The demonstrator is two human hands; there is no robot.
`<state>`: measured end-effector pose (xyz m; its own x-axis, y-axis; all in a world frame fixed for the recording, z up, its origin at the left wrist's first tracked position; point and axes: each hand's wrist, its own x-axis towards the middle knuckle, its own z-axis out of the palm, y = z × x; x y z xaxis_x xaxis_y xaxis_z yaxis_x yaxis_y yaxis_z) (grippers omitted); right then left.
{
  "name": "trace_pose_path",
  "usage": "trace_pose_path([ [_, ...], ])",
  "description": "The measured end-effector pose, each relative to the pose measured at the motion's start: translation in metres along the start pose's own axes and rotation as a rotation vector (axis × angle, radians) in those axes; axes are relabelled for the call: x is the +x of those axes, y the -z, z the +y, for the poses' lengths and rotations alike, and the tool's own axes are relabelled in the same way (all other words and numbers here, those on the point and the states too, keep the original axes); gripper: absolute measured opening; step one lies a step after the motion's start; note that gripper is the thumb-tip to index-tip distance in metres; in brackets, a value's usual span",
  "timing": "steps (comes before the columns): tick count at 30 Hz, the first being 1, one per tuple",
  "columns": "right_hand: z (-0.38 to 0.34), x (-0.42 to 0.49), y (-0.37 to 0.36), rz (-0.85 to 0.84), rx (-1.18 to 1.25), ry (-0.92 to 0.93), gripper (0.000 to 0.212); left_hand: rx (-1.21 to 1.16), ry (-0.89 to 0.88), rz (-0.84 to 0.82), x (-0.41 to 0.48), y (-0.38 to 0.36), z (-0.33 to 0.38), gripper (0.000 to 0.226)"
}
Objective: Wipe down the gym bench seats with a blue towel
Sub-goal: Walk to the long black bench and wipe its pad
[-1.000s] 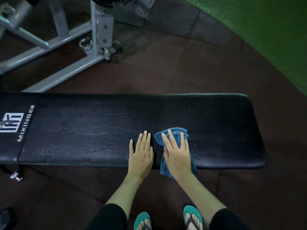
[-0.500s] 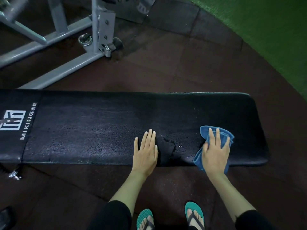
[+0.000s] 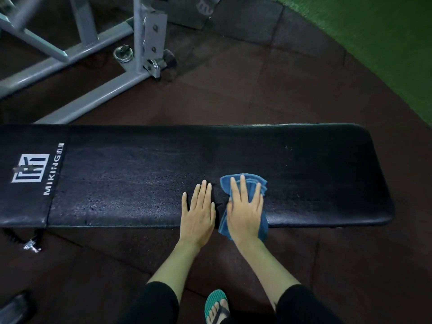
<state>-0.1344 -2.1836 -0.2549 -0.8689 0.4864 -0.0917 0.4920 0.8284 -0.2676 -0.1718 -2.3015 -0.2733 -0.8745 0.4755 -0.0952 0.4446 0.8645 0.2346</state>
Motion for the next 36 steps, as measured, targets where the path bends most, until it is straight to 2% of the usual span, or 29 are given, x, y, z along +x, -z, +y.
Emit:
trace_pose_path([
  [3, 0.005, 0.000, -0.002, -0.018, -0.071, 0.092, 0.050, -0.010, -0.010, -0.011, 0.001, 0.002, -0.003, 0.052],
  [7, 0.035, 0.003, 0.003, -0.025, -0.199, 0.209, 0.053, -0.004, -0.026, -0.016, 0.000, 0.005, -0.003, 0.053],
  [14, 0.091, 0.013, 0.022, 0.041, -0.150, -0.038, 0.050, 0.000, -0.005, -0.015, 0.001, 0.003, -0.001, 0.053],
  [16, 0.096, 0.013, 0.022, 0.043, -0.095, -0.070, 0.055, 0.002, 0.005, -0.016, 0.000, 0.001, 0.000, 0.053],
  [26, 0.070, 0.011, 0.015, 0.059, 0.009, -0.149, 0.052, -0.024, 0.018, 0.017, 0.002, 0.004, -0.002, 0.051],
  [33, 0.021, 0.007, -0.004, 0.109, -0.016, -0.089, 0.058, -0.002, 0.036, 0.036, 0.013, 0.003, -0.022, 0.051],
  [36, 0.000, 0.004, -0.013, 0.133, -0.034, -0.018, 0.051, -0.008, 0.020, 0.026, 0.012, 0.003, -0.026, 0.051],
])
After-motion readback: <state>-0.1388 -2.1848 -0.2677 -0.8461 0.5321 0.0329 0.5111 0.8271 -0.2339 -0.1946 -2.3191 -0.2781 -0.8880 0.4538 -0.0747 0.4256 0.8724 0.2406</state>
